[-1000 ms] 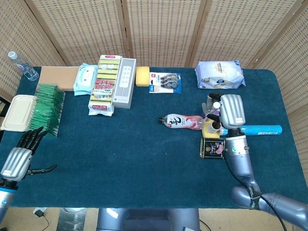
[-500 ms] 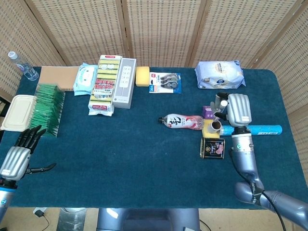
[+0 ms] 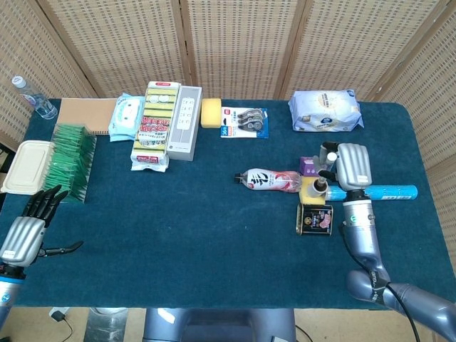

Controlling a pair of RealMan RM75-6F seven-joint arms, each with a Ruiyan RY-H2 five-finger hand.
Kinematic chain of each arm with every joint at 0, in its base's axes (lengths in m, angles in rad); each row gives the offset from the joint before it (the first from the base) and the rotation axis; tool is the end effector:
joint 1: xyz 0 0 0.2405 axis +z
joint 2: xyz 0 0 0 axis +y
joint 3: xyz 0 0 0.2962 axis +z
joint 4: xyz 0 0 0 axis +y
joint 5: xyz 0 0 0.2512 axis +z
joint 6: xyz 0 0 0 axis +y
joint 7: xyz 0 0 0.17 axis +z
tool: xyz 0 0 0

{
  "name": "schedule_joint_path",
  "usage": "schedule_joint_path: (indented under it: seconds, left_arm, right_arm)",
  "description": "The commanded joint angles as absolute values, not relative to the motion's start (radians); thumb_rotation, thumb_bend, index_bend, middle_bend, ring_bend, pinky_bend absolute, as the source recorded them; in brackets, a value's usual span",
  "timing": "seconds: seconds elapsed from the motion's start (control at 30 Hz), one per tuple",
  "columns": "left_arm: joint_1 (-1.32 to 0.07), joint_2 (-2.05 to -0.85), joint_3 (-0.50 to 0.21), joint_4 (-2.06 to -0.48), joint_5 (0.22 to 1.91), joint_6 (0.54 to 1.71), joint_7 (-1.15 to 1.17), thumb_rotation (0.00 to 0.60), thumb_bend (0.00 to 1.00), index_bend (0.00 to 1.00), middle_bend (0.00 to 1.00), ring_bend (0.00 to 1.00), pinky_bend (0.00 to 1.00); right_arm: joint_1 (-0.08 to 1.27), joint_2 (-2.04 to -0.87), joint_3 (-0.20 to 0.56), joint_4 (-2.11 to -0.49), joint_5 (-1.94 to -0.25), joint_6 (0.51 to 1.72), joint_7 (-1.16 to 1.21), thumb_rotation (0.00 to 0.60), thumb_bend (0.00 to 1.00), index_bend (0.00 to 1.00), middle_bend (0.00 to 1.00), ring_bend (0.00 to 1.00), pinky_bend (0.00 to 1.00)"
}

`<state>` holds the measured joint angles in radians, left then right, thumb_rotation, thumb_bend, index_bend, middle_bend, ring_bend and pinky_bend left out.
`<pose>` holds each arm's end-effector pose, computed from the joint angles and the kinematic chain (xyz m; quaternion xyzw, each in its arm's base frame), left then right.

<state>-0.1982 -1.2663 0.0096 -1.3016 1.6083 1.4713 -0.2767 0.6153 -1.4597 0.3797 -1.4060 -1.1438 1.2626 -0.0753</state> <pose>-0.3822 0.2466 0.0992 -0.6363 -0.3892 -0.4400 0.5000 -0.2131 -0.4489 0.0750 0.5303 -0.3780 0.5392 0.5340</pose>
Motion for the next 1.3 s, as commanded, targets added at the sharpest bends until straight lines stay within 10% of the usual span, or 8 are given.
schedule_joint_path:
  seconds: [0.03, 1.3]
  left_arm:
    - [-0.198, -1.267, 0.009, -1.302, 1.609, 1.473, -0.277, 0.366, 0.0, 0.0, 0.0, 0.0, 0.03]
    - [-0.208, -1.267, 0.021, -1.333, 1.612, 1.436, -0.224, 0.367, 0.0, 0.0, 0.0, 0.0, 0.03]
  right_arm:
    - [0.613, -1.462, 0.377, -1.393, -1.139, 1.253, -0.066, 0.6, 0.51, 0.77, 0.96, 1.0, 1.0]
    - [0.614, -1.582, 0.364, -1.192, -1.171, 1.229, 0.085, 0.6, 0.48, 0.78, 0.96, 1.0, 1.0]
